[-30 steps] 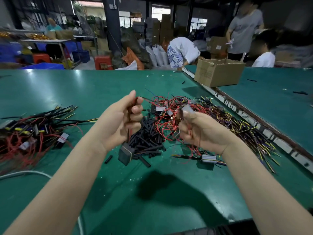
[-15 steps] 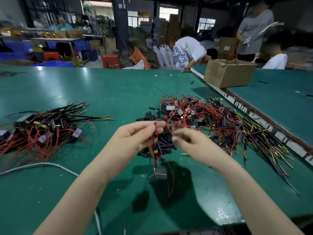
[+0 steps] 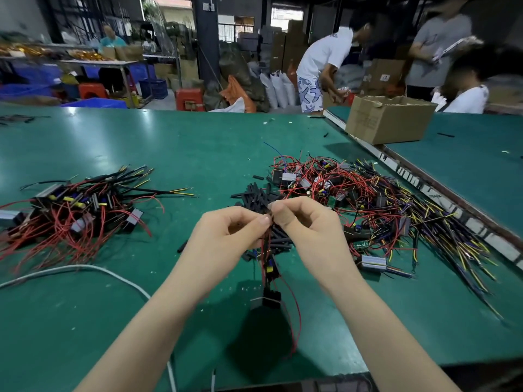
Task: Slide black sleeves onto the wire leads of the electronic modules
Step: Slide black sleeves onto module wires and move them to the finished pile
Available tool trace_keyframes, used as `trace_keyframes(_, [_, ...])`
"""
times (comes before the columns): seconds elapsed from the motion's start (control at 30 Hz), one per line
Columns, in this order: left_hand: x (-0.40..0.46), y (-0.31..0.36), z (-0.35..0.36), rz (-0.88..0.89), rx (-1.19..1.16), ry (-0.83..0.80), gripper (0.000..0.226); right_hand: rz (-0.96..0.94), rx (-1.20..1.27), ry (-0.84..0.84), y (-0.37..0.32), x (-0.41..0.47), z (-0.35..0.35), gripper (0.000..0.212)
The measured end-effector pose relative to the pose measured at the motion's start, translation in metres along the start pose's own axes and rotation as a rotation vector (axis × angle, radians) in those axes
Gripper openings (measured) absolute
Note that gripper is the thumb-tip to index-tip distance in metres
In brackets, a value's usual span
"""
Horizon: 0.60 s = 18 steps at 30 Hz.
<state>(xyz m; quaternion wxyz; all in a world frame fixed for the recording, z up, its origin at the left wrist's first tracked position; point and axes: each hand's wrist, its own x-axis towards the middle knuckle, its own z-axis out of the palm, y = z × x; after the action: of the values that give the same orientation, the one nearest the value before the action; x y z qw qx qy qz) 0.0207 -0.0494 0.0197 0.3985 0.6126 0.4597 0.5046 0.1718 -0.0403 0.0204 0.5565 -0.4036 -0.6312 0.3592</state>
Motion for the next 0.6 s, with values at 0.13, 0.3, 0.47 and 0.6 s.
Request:
trace_keyframes(0.13, [-0.002,-0.009,0.004,-0.039,-0.013,0.053,0.01,0.122,0.078,-0.059,0.006,-0.003,0.005,0.018])
trace_keyframes(0.3, [-0.008,-0.013,0.008,-0.023,-0.028,0.099,0.021,0.181,0.144,-0.099,0.009,-0.006,0.007,0.015])
trace_keyframes(0.47, [-0.007,-0.021,0.016,-0.082,-0.093,0.28,0.014,0.23,0.132,0.089,0.02,-0.009,0.013,0.01])
trace_keyframes(0.6, [0.003,-0.022,0.007,-0.282,-0.603,0.436,0.017,0.465,0.551,0.4,0.034,-0.005,0.005,0.011])
